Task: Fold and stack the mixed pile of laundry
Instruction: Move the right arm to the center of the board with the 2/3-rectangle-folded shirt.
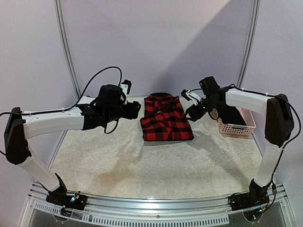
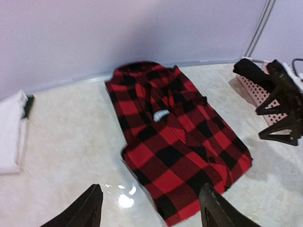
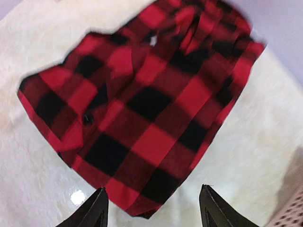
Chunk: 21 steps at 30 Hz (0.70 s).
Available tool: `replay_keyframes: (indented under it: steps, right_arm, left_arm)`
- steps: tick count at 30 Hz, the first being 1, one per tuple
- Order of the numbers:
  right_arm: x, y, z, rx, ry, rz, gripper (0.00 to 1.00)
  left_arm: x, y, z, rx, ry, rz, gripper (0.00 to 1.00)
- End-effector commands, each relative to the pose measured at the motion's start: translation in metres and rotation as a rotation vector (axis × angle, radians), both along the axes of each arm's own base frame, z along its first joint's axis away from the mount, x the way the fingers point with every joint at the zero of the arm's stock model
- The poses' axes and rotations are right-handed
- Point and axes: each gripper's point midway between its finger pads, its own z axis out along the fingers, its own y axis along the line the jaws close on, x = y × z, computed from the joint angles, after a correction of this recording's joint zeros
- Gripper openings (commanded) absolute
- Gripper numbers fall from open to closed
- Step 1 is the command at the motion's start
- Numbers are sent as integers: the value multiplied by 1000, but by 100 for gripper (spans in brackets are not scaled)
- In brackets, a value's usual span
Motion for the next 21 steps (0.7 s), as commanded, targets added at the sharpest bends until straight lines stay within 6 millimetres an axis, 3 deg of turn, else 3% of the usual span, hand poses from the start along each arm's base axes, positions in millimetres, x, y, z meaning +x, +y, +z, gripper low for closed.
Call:
replay_keyframes:
  steps: [1,7,13,19,21]
  right_arm:
    - [-22,-22,-65,57,323,-83,68]
    - [-18,-37,-88,146,458,-140,71]
    - [-35,-28,-110,204,603,-114,68]
    - [-41,-25,-122,226,658,-113,64]
    - [-42,-25,-126,227,671,-116,58]
  left_arm:
    - [-17,-25,-45,-309,226,-19,72]
    - [-17,-38,-80,-391,291,-34,72]
    - [-17,-65,-115,-420,436,-88,69]
    - [-14,-65,-138,-398,476,-47,62]
    - [-14,-67,-143,-398,490,-48,61]
